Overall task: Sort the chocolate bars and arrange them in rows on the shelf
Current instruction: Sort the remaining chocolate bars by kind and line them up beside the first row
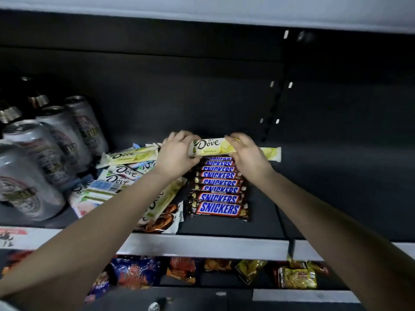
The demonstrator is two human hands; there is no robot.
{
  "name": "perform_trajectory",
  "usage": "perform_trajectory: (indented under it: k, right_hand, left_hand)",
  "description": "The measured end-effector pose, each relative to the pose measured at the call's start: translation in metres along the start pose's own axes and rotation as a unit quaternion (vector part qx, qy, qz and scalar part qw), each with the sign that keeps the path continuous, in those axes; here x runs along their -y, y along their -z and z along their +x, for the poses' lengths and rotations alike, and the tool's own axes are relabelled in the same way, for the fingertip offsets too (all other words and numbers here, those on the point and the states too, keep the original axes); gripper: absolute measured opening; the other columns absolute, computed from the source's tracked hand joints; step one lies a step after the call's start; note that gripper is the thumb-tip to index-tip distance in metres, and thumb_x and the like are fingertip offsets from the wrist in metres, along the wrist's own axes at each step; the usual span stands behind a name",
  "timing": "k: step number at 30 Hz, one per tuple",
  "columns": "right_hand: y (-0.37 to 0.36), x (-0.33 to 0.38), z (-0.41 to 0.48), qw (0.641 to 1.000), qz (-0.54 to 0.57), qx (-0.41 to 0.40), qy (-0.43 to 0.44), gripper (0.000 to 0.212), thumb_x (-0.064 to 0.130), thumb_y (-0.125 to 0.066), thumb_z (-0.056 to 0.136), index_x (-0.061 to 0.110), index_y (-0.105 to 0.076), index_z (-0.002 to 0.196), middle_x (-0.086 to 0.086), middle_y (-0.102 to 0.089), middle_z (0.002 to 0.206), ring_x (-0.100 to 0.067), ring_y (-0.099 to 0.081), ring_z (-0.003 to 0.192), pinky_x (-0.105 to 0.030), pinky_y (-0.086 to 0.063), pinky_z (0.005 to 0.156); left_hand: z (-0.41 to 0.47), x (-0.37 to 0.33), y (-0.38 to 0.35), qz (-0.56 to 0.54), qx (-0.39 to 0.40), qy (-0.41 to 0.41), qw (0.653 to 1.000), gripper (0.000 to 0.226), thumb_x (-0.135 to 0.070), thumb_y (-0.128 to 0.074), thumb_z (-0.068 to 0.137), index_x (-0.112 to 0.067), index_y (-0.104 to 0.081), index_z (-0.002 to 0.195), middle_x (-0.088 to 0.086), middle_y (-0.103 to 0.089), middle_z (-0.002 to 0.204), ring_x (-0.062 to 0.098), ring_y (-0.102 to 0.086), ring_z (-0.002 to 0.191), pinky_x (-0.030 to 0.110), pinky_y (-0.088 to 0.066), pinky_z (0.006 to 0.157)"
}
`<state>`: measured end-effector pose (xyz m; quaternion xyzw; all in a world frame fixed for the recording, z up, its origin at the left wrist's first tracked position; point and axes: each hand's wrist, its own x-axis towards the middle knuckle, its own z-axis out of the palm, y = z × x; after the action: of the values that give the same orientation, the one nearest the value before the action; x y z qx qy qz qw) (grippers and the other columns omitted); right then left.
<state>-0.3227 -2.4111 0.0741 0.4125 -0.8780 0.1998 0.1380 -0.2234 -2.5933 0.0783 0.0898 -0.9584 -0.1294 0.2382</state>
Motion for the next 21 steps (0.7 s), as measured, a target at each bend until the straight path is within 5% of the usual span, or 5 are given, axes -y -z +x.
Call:
perform_trajectory:
  k: [10, 15, 21]
  right_hand:
    - [0.039, -0.072, -0.046, 0.997, -0.023, -0.013, -0.069, 0.047, 0.009, -0.053, 0.093, 0.010, -0.041, 0.139, -0.008, -0.040, 0.142, -0.020, -0.036, 0.131, -0.028, -0.032, 0.106]
    - [0.036, -0.093, -0.060, 0.993, 0.009, -0.010, -0.121, 0.045, 0.001, -0.055, 0.089, 0.011, -0.049, 0.133, -0.005, -0.045, 0.137, -0.018, -0.041, 0.127, -0.021, -0.033, 0.101]
    - [0.018, -0.112, -0.064, 0.988, 0.018, 0.031, -0.151, 0.036, -0.002, -0.054, 0.087, 0.011, -0.054, 0.122, -0.004, -0.048, 0.129, -0.018, -0.042, 0.122, -0.023, -0.037, 0.095]
  left_hand:
    - [0.032, -0.074, -0.048, -0.069, 0.034, -0.060, 0.995, 0.048, -0.024, -0.065, 0.080, -0.024, -0.054, 0.128, -0.004, -0.052, 0.128, 0.023, -0.041, 0.116, 0.037, -0.034, 0.100]
    - [0.038, -0.086, -0.067, -0.057, 0.119, -0.084, 0.988, 0.048, -0.024, -0.057, 0.087, -0.026, -0.047, 0.134, -0.008, -0.047, 0.137, 0.022, -0.032, 0.127, 0.039, -0.029, 0.107]
    - [0.036, -0.082, -0.076, -0.022, 0.153, -0.042, 0.987, 0.054, -0.039, -0.050, 0.090, -0.018, -0.041, 0.139, -0.002, -0.040, 0.146, 0.021, -0.028, 0.136, 0.040, -0.018, 0.115]
